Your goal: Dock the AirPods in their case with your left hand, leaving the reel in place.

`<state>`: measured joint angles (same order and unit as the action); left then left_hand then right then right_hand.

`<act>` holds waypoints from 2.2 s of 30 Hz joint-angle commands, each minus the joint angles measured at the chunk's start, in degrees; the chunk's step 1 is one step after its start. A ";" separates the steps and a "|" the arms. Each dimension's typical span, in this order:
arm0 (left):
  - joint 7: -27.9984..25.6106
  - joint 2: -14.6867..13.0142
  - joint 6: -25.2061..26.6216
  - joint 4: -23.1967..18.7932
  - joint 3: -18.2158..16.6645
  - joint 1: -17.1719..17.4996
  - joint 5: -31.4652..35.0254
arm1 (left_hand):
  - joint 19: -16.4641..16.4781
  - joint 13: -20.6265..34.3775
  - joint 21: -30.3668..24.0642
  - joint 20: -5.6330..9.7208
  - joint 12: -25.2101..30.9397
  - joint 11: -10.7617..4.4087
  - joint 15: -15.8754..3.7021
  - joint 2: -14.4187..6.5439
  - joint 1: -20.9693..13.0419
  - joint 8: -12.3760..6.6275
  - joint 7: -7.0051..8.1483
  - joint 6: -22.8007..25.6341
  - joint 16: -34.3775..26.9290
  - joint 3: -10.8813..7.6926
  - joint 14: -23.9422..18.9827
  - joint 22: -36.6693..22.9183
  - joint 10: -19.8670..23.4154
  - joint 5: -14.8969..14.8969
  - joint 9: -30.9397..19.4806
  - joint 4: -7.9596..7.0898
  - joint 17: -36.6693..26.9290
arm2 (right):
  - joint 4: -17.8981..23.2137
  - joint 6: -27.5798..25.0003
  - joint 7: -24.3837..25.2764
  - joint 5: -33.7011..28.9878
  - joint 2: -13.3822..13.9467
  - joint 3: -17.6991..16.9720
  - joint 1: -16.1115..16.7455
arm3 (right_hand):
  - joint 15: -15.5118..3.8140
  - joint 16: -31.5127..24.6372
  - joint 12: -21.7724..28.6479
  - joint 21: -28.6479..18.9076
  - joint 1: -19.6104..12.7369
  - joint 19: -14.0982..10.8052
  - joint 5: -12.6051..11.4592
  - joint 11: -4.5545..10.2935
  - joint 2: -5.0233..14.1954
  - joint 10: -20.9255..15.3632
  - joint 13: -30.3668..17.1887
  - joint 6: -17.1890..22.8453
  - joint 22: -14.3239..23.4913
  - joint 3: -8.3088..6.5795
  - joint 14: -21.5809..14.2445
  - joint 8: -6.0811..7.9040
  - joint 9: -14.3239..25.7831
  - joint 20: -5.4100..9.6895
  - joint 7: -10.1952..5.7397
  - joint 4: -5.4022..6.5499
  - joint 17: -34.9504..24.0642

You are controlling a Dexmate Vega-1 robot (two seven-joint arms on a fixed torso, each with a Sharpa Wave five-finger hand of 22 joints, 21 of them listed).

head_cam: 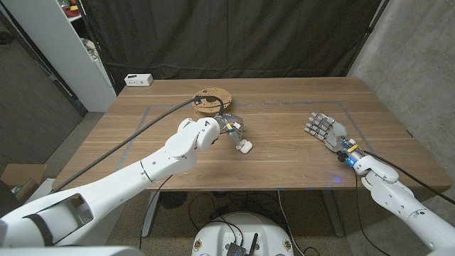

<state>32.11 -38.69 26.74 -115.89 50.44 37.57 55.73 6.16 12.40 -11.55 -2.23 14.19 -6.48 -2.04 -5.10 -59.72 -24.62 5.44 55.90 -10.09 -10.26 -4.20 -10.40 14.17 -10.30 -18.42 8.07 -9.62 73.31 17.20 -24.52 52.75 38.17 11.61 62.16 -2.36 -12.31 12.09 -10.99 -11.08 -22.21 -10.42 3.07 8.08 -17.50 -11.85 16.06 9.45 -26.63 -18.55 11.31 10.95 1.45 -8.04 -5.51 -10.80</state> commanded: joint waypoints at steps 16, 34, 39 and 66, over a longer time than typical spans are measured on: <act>0.81 1.24 1.62 -0.56 -0.21 1.66 2.04 | 0.17 0.23 -0.25 0.38 0.07 -0.22 -5.92 0.20 0.51 -1.01 -0.36 0.90 -0.35 0.63 -0.88 -0.17 1.03 0.10 -3.73 -0.33 -0.10 | -0.79 0.73 -0.77 0.34 -0.51 -0.15 0.06 | -6.31 0.04 0.00 0.02 0.28 -0.07 0.01 -0.07 0.44 -0.11 -0.29 0.55 0.31 -0.36 0.24 0.18 0.12 -0.63 -0.13 0.25 -0.24; 1.37 1.96 2.40 -1.23 0.16 2.29 3.10 | 0.49 0.27 -0.41 0.32 0.15 -0.21 -5.90 0.04 1.72 -0.99 -0.66 0.72 -0.50 1.08 -1.62 -0.23 1.45 0.21 -3.69 -0.90 -0.13 | -1.18 1.26 -1.68 0.65 -0.54 -0.41 0.53 | -6.35 -0.07 -0.11 0.11 -0.02 0.22 -0.01 0.21 1.29 0.02 -0.38 0.92 0.31 -0.59 0.43 0.23 0.11 -0.65 -0.91 0.36 -0.53; 2.43 1.87 2.52 -1.61 0.16 2.17 3.40 | 0.37 0.28 -0.37 0.03 0.13 -0.23 -5.89 -0.07 2.42 -0.43 -0.30 -0.40 -0.53 1.31 -1.86 -0.25 1.48 0.25 -3.54 -1.22 -0.15 | -1.49 1.67 -2.19 0.61 -0.64 -0.43 0.50 | -6.29 -0.10 -0.13 0.15 -0.13 0.37 -0.06 0.08 1.95 0.05 -0.41 1.04 0.31 -0.89 0.58 0.24 0.11 -0.63 -1.10 0.63 -0.66; 0.25 2.49 1.41 -1.11 -0.53 2.58 0.13 | 0.13 0.64 -0.48 -1.21 -0.22 -0.22 -4.15 -0.06 5.31 6.54 4.91 -12.63 -0.57 2.29 -2.82 -0.40 0.41 -0.02 -1.55 -1.54 -0.41 | -3.09 2.73 -4.18 0.96 -1.53 -0.38 -0.38 | -6.14 -0.43 -0.04 0.13 -0.48 0.66 0.09 -0.10 2.35 -0.30 -0.50 1.62 0.32 -1.52 0.68 0.30 0.11 -0.77 -1.07 1.34 -1.07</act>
<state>33.77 -36.13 29.30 -116.90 50.49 39.97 58.19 5.98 12.94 -11.55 -2.91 13.97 -6.67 -2.35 -5.14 -55.04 -18.40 10.37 43.55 -10.38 -7.90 -6.57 -10.54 14.70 -10.13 -19.92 6.33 -9.75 70.72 19.50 -28.12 53.54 36.93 11.28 62.03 -2.35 -12.51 12.08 -10.99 -11.08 -21.70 -10.42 3.07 8.08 -17.49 -12.12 17.08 9.45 -27.75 -18.13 11.31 10.95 0.52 -9.07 -4.40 -11.61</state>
